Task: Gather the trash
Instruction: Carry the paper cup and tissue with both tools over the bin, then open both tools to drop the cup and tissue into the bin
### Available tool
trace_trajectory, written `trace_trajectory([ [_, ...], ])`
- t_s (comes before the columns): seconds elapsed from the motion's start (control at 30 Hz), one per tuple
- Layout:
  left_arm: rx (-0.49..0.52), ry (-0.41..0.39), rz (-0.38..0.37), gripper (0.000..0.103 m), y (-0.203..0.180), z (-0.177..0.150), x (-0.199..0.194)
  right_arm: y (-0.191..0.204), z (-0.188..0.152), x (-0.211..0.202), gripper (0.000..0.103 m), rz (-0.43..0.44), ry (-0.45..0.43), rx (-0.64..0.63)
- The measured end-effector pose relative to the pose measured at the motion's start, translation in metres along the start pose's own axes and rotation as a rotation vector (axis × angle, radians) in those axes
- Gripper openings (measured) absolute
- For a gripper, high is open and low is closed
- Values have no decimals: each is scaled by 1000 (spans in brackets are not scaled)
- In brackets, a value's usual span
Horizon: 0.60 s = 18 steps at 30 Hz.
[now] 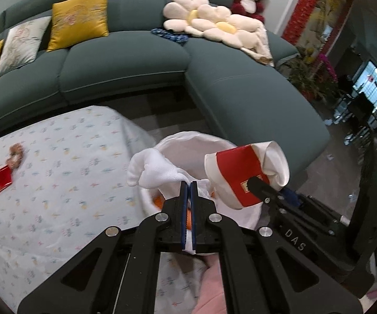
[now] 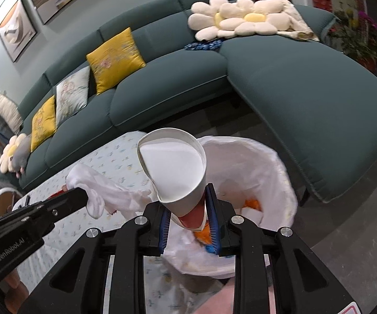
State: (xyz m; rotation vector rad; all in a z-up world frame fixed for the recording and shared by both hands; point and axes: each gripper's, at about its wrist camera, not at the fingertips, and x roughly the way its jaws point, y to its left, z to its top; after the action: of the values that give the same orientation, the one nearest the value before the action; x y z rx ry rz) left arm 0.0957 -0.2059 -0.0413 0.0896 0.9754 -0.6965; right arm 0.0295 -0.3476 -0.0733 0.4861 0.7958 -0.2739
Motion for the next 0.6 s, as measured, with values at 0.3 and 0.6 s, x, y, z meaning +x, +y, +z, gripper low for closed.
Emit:
trace_trajectory([
  [0.3, 11, -4, -23, 31, -18, 8, 17, -25, 0, 1, 24, -30, -1, 49],
  [0.6, -4, -14, 20, 40, -10, 4, 18, -23, -2, 9, 25, -37, 15, 42],
])
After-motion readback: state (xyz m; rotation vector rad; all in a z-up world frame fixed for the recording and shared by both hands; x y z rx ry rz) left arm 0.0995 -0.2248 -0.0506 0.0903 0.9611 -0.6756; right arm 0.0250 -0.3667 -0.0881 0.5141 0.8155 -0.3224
